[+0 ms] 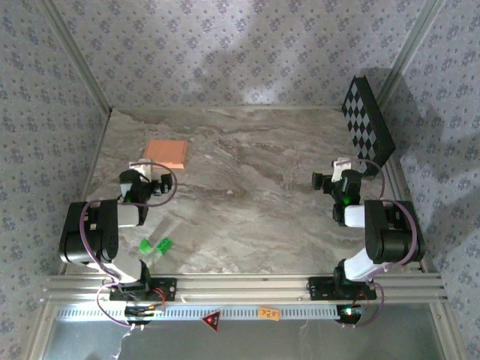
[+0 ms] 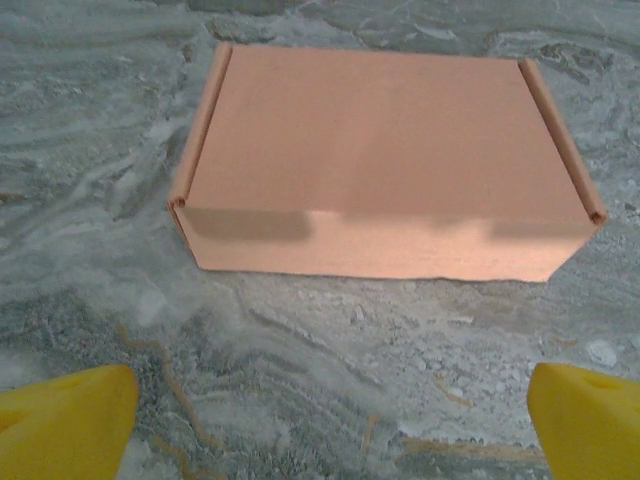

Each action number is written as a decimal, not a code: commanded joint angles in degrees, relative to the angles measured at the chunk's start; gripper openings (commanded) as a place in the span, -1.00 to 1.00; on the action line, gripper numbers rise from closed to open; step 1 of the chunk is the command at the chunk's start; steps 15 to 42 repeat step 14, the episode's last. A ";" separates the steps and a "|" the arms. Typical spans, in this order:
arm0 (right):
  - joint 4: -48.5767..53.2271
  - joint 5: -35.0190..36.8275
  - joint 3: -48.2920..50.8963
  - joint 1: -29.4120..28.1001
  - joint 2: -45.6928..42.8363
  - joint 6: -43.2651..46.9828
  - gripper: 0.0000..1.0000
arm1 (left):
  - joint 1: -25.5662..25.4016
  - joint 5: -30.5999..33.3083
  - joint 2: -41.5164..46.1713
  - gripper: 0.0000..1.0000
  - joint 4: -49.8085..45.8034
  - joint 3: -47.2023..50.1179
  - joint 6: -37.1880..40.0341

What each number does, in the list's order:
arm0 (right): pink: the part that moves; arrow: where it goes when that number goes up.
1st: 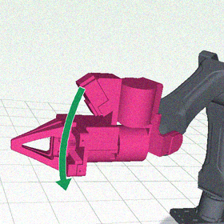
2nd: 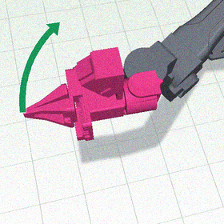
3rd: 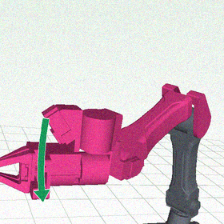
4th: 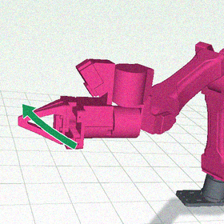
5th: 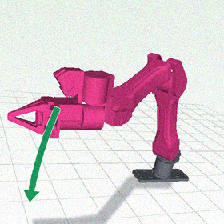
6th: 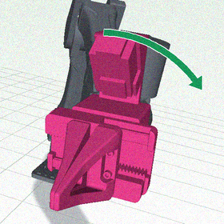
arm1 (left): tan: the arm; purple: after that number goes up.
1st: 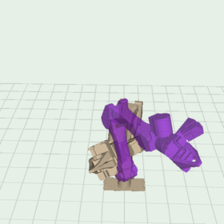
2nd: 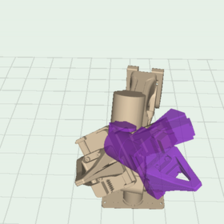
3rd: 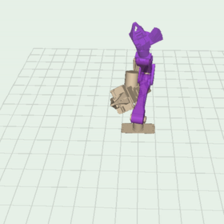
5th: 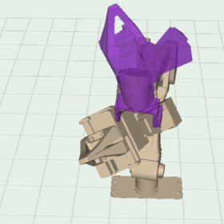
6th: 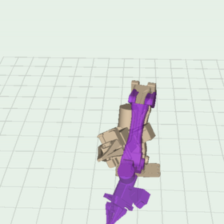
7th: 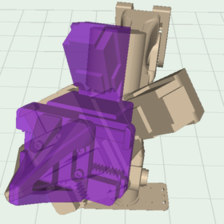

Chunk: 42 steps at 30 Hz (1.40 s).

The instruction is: Fold the paper box

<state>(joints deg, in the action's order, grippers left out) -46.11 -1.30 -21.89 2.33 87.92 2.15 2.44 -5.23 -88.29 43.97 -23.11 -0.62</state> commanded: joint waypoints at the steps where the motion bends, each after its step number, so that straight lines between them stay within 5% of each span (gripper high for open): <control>1: -2.27 1.14 -0.16 -0.18 -0.03 -0.49 0.98 | -1.02 2.10 0.48 0.99 3.70 0.09 0.62; 42: -2.07 0.96 -0.20 -0.13 0.12 -0.51 0.98 | -0.86 1.85 0.46 0.99 3.54 0.00 0.45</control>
